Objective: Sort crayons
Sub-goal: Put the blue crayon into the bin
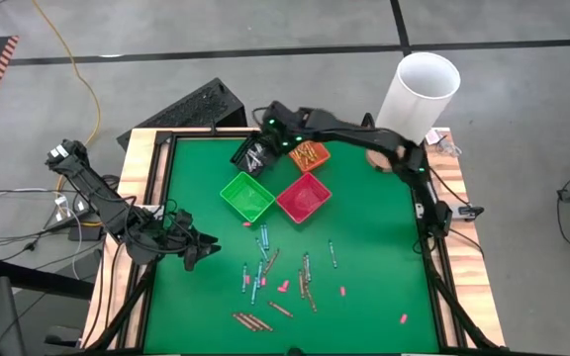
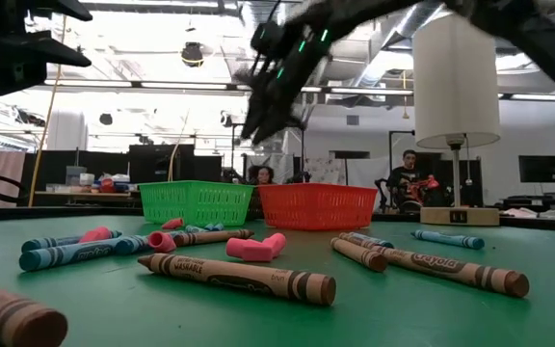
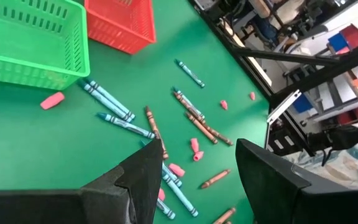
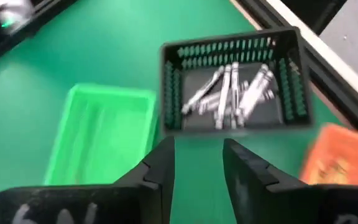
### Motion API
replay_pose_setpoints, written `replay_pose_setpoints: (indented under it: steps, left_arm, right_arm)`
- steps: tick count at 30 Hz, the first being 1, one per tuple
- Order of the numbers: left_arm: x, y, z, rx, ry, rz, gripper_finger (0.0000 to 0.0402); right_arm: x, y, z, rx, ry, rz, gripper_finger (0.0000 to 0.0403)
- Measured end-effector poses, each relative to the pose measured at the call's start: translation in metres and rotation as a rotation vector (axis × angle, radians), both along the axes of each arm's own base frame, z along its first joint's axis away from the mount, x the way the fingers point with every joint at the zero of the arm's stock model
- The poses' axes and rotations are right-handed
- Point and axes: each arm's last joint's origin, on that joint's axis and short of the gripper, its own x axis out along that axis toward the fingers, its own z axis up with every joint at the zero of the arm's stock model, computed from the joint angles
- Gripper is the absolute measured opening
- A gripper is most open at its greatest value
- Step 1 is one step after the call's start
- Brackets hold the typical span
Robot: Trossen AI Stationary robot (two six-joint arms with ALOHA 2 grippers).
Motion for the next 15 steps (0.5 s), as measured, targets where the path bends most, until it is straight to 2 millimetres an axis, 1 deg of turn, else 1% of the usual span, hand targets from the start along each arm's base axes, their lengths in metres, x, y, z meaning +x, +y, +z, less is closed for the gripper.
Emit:
replay_pose_setpoints:
  steps: [1, 4, 8, 11, 13, 15]
  left_arm:
    - [0.0, 0.0, 0.0, 0.004, 0.001, -0.001, 0.0192]
    - [0.0, 0.0, -0.001, 0.018, 0.006, -0.005, 0.0192]
    - [0.0, 0.0, -0.001, 0.019, 0.01, -0.016, 0.0192]
    - [0.0, -0.001, 0.0, -0.006, 0.011, -0.027, 0.0192]
    - [0.0, -0.001, -0.001, -0.014, 0.017, -0.039, 0.0192]
    - [0.0, -0.002, -0.001, -0.02, 0.021, -0.05, 0.0192]
  right_arm:
    - [-0.01, 0.009, 0.013, 0.0, 0.026, 0.019, 0.0131]
    - [-0.039, 0.042, 0.041, 0.033, 0.14, 0.079, 0.0132]
    - [-0.077, 0.094, 0.069, 0.08, 0.303, 0.09, 0.0132]
    - [-0.101, 0.137, 0.086, 0.082, 0.371, 0.076, 0.0132]
    - [-0.114, 0.163, 0.09, 0.09, 0.384, 0.048, 0.0132]
    - [-0.127, 0.186, 0.089, 0.113, 0.388, 0.001, 0.0132]
